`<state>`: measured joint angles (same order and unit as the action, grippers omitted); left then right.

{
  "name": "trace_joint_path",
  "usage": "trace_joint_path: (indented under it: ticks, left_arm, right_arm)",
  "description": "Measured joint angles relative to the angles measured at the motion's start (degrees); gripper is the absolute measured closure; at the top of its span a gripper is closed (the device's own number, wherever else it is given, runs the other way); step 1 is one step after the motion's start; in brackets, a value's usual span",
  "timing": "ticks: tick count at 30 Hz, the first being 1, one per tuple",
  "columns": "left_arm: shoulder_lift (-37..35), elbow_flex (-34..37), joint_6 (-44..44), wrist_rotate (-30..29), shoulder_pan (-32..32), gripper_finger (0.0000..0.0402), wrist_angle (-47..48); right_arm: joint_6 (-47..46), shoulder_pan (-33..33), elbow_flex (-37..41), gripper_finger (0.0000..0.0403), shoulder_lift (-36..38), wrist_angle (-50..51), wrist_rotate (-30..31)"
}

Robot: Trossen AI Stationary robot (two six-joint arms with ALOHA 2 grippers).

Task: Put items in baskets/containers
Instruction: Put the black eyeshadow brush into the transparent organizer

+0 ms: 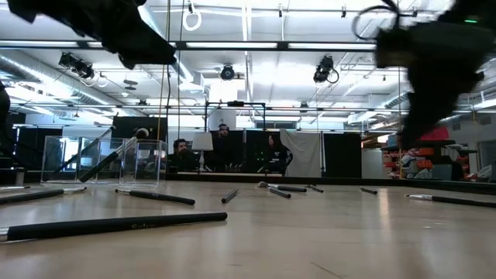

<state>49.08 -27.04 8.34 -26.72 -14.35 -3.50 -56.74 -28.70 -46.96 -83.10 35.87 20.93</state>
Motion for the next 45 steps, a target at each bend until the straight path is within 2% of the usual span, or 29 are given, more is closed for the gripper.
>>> trace_joint_path:
  ticks: [3,5,12,17,21,28,32,37,41,45]
  left_arm:
    - [1.1,4.2,-1.5,1.5,-1.0,0.0234,-9.7]
    - [1.8,6.1,-1.5,1.6,-1.4,0.0234,-12.8]
    - [3.9,6.9,-1.5,1.5,-1.3,0.0234,-14.2]
    - [4.7,6.9,-1.6,1.5,-1.3,0.0234,-15.5]
    - [5.4,6.9,-1.7,1.5,-1.3,0.0234,-15.4]
    - [5.7,6.8,-1.8,1.5,-1.3,0.0234,-15.7]
    - [5.7,6.8,-2.4,2.5,-1.3,0.0234,-15.5]
    - [6.1,6.8,-4.9,8.5,-1.3,0.0234,-16.3]
    - [8.8,6.8,-7.4,10.1,-1.8,0.0234,-20.5]
    - [14.4,6.8,-9.9,10.1,-2.8,0.0234,-27.2]
  right_arm:
    - [-7.6,-5.2,2.3,0.0193,-1.3,0.1,-0.2]
    - [-12.3,-7.9,3.5,0.0201,-2.2,0.4,0.1]
    - [-23.1,-12.0,8.8,0.0236,-3.1,1.8,4.7]
    - [-24.3,-12.7,15.0,0.0258,-3.6,-5.7,7.0]
    - [-21.7,-13.1,18.7,0.0287,-3.3,-11.9,10.3]
    - [-9.0,-13.6,19.8,0.0386,-3.5,-13.8,11.7]
    - [-7.4,-13.5,19.7,0.0388,-3.6,-14.5,12.5]
    - [-5.7,-12.2,19.1,0.0397,-4.2,-20.4,14.5]
    - [1.7,-10.0,18.6,0.0398,-4.4,-34.6,15.8]
    - [17.7,-6.4,20.0,0.0398,-4.3,-56.3,16.8]
